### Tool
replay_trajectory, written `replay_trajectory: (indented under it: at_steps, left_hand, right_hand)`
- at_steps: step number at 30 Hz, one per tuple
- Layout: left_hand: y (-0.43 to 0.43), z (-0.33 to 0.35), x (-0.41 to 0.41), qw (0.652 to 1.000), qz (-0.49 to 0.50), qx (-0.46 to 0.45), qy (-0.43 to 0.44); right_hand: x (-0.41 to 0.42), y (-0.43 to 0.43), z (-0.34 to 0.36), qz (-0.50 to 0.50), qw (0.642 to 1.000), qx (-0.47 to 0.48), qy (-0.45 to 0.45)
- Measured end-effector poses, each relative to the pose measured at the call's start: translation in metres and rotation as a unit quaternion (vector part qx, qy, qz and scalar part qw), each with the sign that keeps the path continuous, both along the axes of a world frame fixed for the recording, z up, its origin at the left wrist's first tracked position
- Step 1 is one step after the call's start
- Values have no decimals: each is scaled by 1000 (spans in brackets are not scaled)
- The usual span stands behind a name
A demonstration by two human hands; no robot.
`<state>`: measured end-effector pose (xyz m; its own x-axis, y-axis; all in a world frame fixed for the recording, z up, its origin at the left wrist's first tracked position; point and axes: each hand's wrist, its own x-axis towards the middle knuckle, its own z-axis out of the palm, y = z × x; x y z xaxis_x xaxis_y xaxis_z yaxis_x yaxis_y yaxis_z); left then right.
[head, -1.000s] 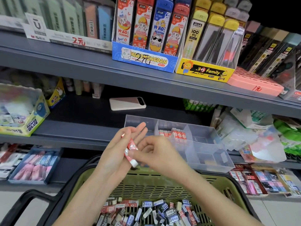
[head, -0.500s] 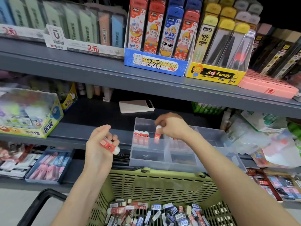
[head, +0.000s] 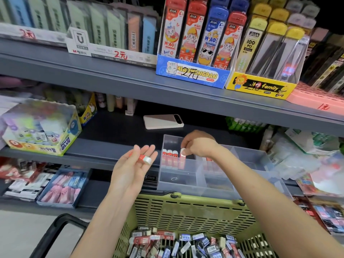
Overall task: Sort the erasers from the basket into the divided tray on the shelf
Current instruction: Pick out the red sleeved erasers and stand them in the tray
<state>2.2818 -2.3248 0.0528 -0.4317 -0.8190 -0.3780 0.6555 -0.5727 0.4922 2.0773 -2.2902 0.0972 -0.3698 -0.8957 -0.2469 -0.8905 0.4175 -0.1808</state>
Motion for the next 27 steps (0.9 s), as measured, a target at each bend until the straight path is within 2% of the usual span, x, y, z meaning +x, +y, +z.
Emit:
replay_trajectory:
  at_steps: [4, 6, 12, 17, 22, 25, 26, 27]
  left_hand:
    - [1, 1, 1, 1000, -23, 6, -18]
    - [0, 2, 1, 999, -20, 0, -32]
    - [-2, 1, 4, 999, -16, 29, -26]
    - [-1, 1, 3, 998, -41, 52, -6]
    - [1, 2, 7, 998, -58, 2, 10]
    - [2, 2, 6, 997, -49, -52, -12]
    - [3, 2, 5, 995, -46, -79, -31]
    - [3, 2, 5, 992, -47, -108, -47]
  right_hand:
    - [2, 1, -12, 43, 989, 0, 138]
    - [2, 2, -17, 63, 984, -2, 164]
    - [-4, 5, -12, 46, 987, -73, 135]
    - [-1, 8, -18, 119, 976, -4, 181]
    - [2, 10, -18, 76, 995, 5, 56]
    - [7, 18, -9, 56, 995, -23, 76]
    - [12, 22, -5, 51, 993, -56, 91]
    - [17, 26, -1, 40, 992, -100, 67]
